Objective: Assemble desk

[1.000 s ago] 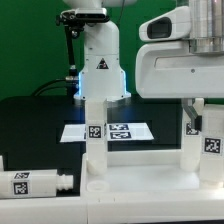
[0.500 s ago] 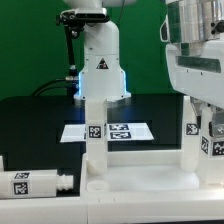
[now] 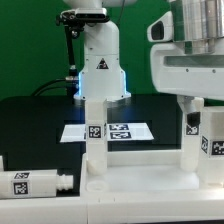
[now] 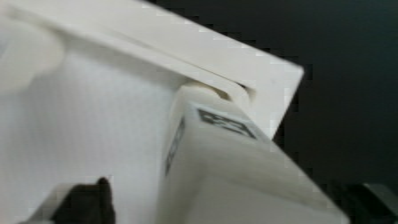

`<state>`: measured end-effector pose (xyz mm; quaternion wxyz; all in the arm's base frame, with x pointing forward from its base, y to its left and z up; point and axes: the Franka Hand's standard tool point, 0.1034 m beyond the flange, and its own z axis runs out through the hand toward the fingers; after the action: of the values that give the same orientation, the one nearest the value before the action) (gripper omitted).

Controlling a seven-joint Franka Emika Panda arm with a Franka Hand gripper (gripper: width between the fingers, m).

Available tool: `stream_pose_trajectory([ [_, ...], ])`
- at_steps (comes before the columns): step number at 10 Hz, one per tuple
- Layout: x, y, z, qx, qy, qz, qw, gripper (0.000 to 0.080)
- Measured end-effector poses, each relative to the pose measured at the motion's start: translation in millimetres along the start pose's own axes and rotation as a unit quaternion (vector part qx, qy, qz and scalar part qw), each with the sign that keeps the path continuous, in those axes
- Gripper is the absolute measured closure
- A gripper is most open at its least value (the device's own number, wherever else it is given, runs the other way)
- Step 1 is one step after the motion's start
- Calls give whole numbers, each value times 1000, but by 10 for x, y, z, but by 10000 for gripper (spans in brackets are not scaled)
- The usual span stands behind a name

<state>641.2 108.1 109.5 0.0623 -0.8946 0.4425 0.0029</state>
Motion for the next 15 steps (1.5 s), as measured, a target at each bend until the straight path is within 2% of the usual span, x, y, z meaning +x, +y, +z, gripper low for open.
stream_pose_trajectory([
  [2, 9, 12, 10, -1, 1, -46, 999, 159],
  [3, 1, 5, 9, -8, 8, -125, 992, 151],
  [4, -44, -62, 13, -10, 24, -257, 966, 150],
  [5, -65, -82, 26, -6, 27, -300, 953, 150],
  [6, -46, -71, 25, -6, 27, -290, 957, 150],
  [7, -48, -71, 27, -6, 27, -281, 959, 229],
  [8, -47, -70, 29, -6, 27, -281, 959, 425],
  [9, -21, -40, 30, -12, 24, -228, 973, 507],
  [10, 38, -35, 20, -19, 22, -167, 985, 507],
  [12, 25, -26, 36, -20, 23, -10, 999, 510],
  [13, -19, -32, 52, -18, 24, 92, 995, 510],
  [15, -54, -50, 64, 7, 4, 277, 961, 510],
])
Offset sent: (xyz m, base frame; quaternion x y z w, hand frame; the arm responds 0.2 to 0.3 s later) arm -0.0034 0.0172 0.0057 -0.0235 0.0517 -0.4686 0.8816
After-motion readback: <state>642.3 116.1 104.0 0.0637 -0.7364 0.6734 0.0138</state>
